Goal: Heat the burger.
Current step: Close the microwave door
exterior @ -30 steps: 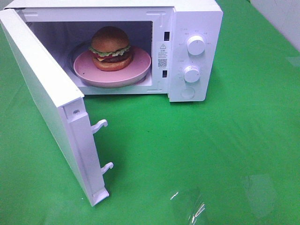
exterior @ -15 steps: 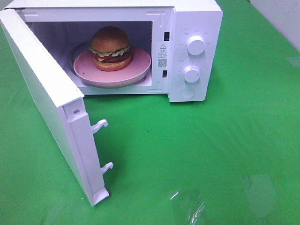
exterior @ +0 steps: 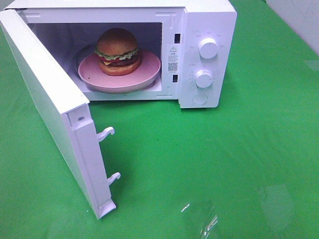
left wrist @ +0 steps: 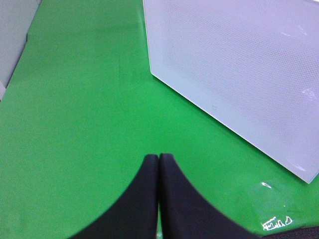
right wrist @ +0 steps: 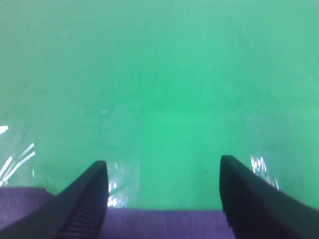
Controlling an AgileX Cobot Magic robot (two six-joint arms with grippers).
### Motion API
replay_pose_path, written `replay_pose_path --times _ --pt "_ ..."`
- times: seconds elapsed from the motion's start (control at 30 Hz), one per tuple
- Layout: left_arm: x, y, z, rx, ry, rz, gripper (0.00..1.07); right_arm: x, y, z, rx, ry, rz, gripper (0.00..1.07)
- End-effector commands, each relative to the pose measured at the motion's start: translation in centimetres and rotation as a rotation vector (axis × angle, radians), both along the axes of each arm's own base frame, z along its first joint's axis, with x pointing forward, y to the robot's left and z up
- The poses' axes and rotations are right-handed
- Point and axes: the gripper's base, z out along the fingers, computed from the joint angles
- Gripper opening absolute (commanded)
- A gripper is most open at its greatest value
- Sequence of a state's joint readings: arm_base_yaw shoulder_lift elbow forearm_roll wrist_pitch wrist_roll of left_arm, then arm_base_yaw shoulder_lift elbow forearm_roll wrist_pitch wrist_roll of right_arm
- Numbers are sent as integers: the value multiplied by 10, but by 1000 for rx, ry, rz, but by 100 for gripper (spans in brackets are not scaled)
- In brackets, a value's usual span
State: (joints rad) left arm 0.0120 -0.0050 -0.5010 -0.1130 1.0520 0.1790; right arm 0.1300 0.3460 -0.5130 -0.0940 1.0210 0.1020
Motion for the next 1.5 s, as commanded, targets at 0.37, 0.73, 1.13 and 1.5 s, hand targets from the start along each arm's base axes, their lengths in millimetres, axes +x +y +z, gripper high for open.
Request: replay_pose_path --times 0.37,0.73,1.13,1.5 --pt "-2 0 0 -7 -30 3 0 -47 -6 7 34 -313 8 60" --pt "-2 0 0 -7 -30 3 0 -58 -8 6 42 -374 7 59" --pt "-2 0 0 -4 -28 6 0 -57 -7 5 41 -374 8 57" --pt "-2 -1 0 -13 -29 0 0 -57 -7 5 42 -374 8 57"
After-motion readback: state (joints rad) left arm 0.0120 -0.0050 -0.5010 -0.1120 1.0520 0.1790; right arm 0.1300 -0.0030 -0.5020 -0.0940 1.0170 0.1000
